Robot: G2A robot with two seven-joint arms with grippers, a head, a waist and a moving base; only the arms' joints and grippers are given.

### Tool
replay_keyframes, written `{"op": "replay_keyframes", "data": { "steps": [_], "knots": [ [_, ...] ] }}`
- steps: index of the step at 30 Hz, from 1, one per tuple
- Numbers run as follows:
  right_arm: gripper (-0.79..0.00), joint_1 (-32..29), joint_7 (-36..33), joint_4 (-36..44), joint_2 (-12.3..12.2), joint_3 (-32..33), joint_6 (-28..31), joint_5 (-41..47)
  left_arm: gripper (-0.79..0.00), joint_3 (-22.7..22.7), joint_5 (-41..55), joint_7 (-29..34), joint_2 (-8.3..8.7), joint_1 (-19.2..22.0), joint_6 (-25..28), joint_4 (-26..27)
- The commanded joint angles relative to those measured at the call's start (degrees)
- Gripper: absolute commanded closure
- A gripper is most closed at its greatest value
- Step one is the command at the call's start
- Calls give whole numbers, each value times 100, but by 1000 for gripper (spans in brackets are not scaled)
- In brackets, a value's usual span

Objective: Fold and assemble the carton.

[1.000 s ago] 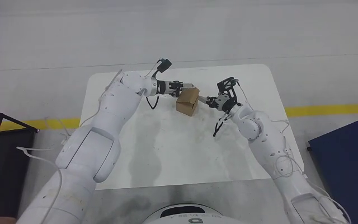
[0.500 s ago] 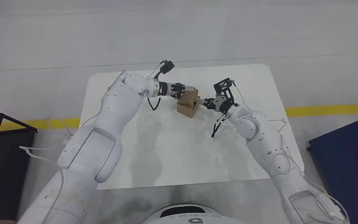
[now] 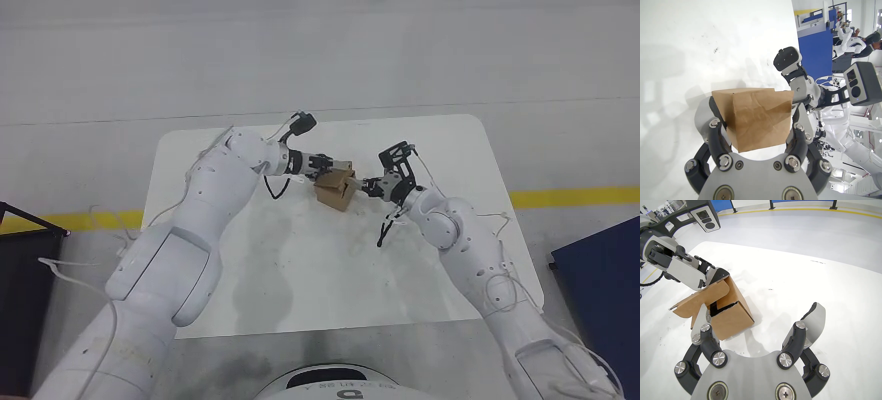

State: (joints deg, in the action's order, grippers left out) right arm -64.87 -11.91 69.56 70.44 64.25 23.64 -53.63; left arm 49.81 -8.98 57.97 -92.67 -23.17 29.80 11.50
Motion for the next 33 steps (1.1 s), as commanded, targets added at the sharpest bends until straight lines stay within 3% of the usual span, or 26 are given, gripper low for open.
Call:
{"op": "replay_keyframes", "data": {
  "steps": [1,7,33],
  "knots": [
    [-785,0,-26,7,2,-13,9,-12,-736,-17,-38,17,-9,9,-6,-6],
    [-785,5,-71,9,7,-31,10,-34,-785,-150,-340,-2,-45,31,-121,-9],
    [-785,85,-148,-85,49,-145,58,-64,-785,-240,-538,86,-157,64,-211,-41]
  ]
}}
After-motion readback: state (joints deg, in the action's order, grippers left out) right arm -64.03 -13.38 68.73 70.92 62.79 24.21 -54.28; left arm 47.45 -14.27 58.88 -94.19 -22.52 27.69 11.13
